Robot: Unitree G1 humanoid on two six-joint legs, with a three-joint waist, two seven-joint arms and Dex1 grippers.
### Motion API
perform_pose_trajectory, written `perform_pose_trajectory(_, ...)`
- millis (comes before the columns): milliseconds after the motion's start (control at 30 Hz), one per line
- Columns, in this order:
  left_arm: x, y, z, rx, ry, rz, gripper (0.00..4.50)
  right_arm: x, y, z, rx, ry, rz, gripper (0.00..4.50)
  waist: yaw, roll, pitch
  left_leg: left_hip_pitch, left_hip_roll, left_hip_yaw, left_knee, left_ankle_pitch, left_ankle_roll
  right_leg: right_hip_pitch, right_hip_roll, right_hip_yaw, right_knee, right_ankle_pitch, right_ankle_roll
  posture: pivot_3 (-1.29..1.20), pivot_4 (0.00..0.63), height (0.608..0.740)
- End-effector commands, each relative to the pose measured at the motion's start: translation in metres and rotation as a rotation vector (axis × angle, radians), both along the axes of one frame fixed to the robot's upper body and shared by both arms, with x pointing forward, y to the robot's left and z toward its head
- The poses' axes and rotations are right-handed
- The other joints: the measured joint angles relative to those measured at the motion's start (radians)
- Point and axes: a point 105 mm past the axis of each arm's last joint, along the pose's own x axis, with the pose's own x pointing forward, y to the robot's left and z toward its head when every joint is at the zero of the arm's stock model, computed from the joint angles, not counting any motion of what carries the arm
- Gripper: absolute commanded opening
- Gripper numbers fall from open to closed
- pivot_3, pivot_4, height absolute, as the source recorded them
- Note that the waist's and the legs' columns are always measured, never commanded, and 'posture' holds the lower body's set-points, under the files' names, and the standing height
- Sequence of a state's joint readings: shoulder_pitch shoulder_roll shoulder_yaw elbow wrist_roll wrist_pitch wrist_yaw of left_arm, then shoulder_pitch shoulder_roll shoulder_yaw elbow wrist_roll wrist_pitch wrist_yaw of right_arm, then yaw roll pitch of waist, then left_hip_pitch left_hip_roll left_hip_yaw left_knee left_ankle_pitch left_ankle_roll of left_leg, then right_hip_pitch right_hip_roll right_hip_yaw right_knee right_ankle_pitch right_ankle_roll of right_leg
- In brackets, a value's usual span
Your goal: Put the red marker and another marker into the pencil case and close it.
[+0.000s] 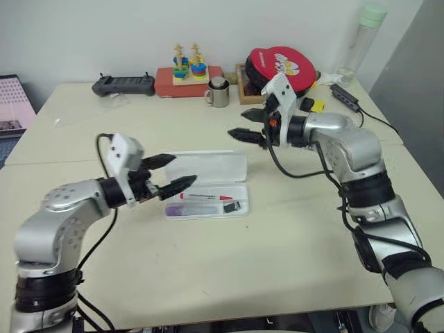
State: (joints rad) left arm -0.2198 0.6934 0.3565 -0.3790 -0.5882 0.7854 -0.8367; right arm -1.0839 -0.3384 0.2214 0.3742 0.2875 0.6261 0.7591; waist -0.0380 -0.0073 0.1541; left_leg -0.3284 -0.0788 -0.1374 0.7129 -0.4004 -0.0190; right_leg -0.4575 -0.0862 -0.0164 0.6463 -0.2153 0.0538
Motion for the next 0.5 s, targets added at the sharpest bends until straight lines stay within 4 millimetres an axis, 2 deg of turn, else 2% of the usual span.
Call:
perform_pose_trajectory(33,-0.008,0.007,0.016,-0.018,-0.06,0.031,4.5,0.019,0.012,0.002,-0.063,-0.059,-0.034,2.35,-0.002,0.0,0.0,0.001,0.0,0.001,0.0,0.0,0.0,0.0,0.0,0.0,0.0,0.0,0.0,0.0,0.15,0.74)
perform_pose_trajectory(100,-0.009,0.009,0.017,-0.024,-0.063,0.038,4.5,0.023,0.019,-0.007,-0.105,-0.049,-0.025,2.04,-0.005,0.0,0.0,0.0,0.0,0.001,0.0,0.0,0.0,0.0,0.0,0.0,0.0,0.0,0.0,0.0,0.15,0.74)
perform_pose_trajectory(267,-0.014,0.008,0.021,-0.037,-0.061,0.026,4.5,0.022,0.028,-0.023,-0.175,-0.03,0.03,0.71,-0.018,0.0,0.0,0.0,0.001,0.0,0.0,0.0,0.0,0.0,0.0,0.0,0.0,0.0,0.0,0.0,0.15,0.74)
perform_pose_trajectory(400,-0.017,0.008,0.025,-0.042,-0.06,0.005,4.5,-0.001,0.039,-0.038,-0.226,-0.007,0.194,0.01,-0.023,0.0,0.0,0.0,0.001,0.0,0.0,0.0,0.0,0.0,0.0,0.001,0.0,0.0,0.0,0.0,0.15,0.74)
perform_pose_trajectory(500,-0.019,0.008,0.025,-0.041,-0.05,-0.009,4.5,-0.023,0.042,-0.045,-0.256,0.006,0.325,0.01,-0.025,0.001,0.0,0.0,0.001,0.0,0.0,0.0,0.0,0.0,0.0,0.0,0.0,0.0,0.0,0.0,0.15,0.74)
